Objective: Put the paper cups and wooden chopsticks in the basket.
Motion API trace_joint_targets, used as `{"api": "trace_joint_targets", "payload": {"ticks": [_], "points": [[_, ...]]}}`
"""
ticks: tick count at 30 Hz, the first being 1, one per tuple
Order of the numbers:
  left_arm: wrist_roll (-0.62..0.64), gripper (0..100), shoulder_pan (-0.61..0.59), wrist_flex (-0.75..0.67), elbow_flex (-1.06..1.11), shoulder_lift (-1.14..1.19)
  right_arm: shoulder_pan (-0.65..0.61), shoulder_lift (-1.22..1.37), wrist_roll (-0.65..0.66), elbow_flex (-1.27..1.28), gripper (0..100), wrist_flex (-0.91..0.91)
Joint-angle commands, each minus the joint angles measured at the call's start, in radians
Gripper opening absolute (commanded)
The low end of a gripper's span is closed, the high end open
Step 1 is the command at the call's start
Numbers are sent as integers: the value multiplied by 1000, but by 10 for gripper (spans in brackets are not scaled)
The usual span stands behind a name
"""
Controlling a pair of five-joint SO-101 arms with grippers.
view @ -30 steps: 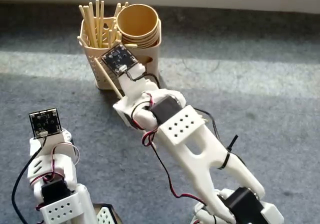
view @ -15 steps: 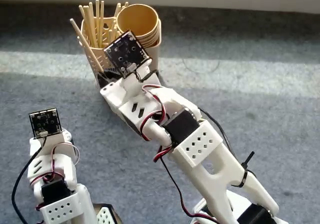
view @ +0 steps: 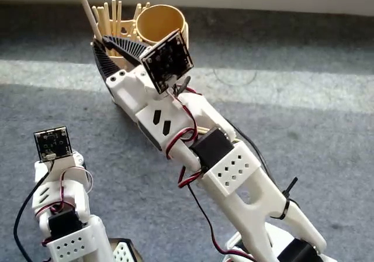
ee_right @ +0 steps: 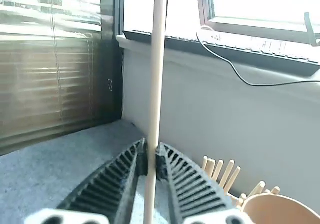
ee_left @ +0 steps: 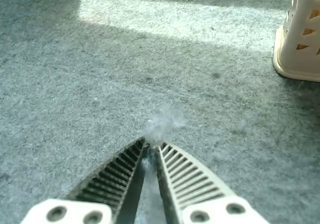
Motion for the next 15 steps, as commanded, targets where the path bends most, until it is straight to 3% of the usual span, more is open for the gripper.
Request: {"api": "trace_joint_targets", "payload": {"ticks": [1, 11, 15], "points": [[-9, 17, 16, -18, 19, -15, -4, -24, -3, -2, 5, -87], [-9, 17, 16, -18, 19, -15, 125, 234, -6, 27, 5, -599], [-9, 17, 16, -18, 19, -15, 148, 331, -5, 27, 5, -725]]}}
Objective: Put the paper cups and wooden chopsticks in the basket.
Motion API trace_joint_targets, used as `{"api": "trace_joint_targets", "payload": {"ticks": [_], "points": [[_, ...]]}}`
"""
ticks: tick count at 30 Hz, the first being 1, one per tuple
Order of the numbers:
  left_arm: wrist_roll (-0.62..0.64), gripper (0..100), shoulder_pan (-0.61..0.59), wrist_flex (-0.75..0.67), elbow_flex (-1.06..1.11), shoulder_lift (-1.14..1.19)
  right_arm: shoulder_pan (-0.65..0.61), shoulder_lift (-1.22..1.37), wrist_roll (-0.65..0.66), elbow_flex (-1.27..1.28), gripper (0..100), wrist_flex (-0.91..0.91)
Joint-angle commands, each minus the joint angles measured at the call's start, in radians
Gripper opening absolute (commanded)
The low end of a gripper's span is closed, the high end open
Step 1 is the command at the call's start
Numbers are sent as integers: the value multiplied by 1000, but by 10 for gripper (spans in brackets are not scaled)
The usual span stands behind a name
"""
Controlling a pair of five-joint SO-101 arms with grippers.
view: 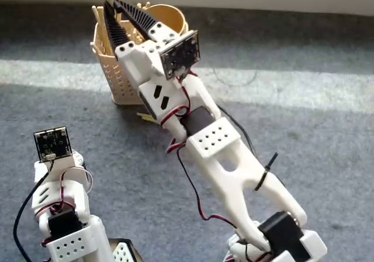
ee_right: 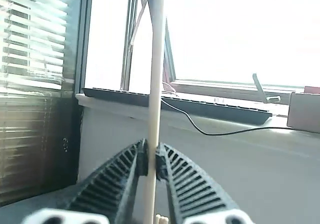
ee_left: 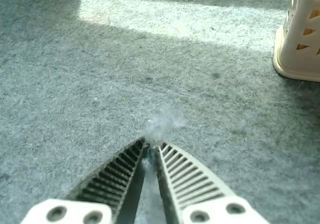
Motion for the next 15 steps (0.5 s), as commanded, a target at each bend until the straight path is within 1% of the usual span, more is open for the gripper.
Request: {"api": "trace_joint_targets", "payload": {"ticks": [1, 6, 15], "points": [[-9, 17, 16, -18, 19, -15, 25, 54, -5, -7, 5, -127], [-9, 17, 16, -18, 19, -15, 21, 145, -3, -13, 5, -182], [-9, 17, 16, -18, 19, -15, 18, 263, -3, -13, 6, -179]]}}
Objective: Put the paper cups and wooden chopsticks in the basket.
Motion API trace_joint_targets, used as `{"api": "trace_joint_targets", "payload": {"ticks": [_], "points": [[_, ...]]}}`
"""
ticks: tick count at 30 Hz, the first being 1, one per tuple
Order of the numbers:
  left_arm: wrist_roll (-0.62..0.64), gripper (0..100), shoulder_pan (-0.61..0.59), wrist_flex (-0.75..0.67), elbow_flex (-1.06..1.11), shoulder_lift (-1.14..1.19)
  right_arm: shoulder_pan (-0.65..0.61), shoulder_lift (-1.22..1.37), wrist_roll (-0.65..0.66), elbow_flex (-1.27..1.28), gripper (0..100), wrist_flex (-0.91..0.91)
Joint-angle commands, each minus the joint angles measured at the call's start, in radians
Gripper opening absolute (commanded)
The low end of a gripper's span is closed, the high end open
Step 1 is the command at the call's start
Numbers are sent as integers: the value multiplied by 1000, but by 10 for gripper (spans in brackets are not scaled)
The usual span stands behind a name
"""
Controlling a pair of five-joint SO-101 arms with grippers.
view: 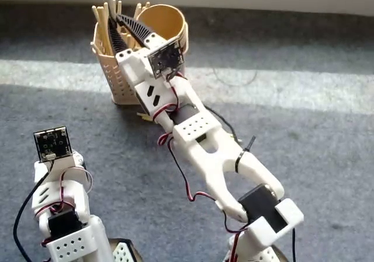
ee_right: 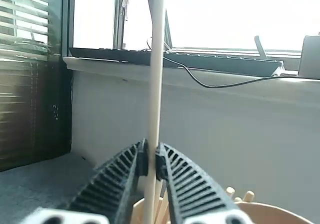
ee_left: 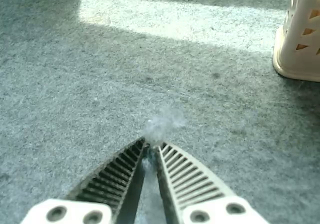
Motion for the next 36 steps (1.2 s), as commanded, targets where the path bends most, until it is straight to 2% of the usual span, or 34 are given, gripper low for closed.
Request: {"api": "trace_joint_targets", "payload": {"ticks": [1, 14, 19, 23, 36], "points": [[-9, 17, 16, -18, 19, -15, 5, 2, -3, -13, 6, -22], [-9, 17, 16, -18, 19, -15, -7, -1, -5, -8, 10, -19], [-9, 17, 16, -18, 19, -15, -19, -2, -6, -13, 93, 25], [-9, 17, 16, -18, 19, -15, -19, -51, -8, -8, 95, 90], [-9, 17, 16, -18, 19, -15, -22, -223, -8, 56, 95, 94]]}}
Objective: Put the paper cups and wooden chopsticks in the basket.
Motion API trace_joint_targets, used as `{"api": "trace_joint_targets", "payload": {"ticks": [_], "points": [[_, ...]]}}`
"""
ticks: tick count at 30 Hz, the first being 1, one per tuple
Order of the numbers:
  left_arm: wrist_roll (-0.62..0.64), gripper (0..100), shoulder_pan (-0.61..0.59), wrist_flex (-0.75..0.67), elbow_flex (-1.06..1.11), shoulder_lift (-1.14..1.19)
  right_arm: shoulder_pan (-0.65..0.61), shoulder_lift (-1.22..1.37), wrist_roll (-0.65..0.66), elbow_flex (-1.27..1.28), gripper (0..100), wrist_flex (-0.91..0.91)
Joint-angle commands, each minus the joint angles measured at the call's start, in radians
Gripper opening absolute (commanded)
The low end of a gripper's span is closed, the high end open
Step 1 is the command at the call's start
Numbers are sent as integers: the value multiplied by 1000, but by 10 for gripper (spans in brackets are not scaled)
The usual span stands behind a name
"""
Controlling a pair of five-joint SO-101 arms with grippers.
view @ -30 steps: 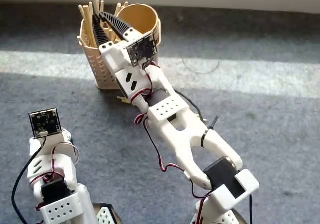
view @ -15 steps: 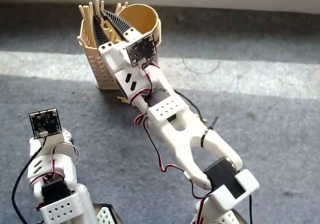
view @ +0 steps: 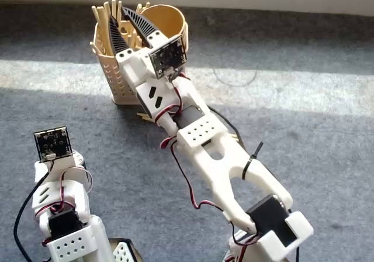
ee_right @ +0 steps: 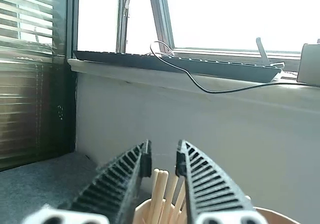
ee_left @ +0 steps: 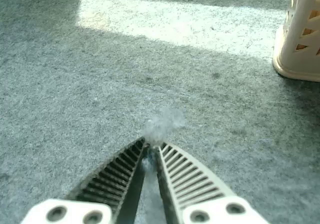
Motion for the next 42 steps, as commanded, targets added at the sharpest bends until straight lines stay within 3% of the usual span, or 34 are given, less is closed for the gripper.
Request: {"api": "trace_joint_targets", "payload": {"ticks": [1, 18, 25, 33, 42], "points": [[-9, 17, 16, -18, 19, -15, -15, -94, -8, 19, 95, 1], [-9, 17, 16, -18, 19, -15, -84, -507, 2, 47, 95, 763], [-9, 17, 16, -18, 19, -15, -145, -538, 212, 79, 95, 1135], [-9, 17, 16, -18, 19, -15, -117, -536, 333, 335, 95, 1148], [-9, 17, 16, -18, 19, -15, -61, -450, 379, 383, 95, 1152]]}}
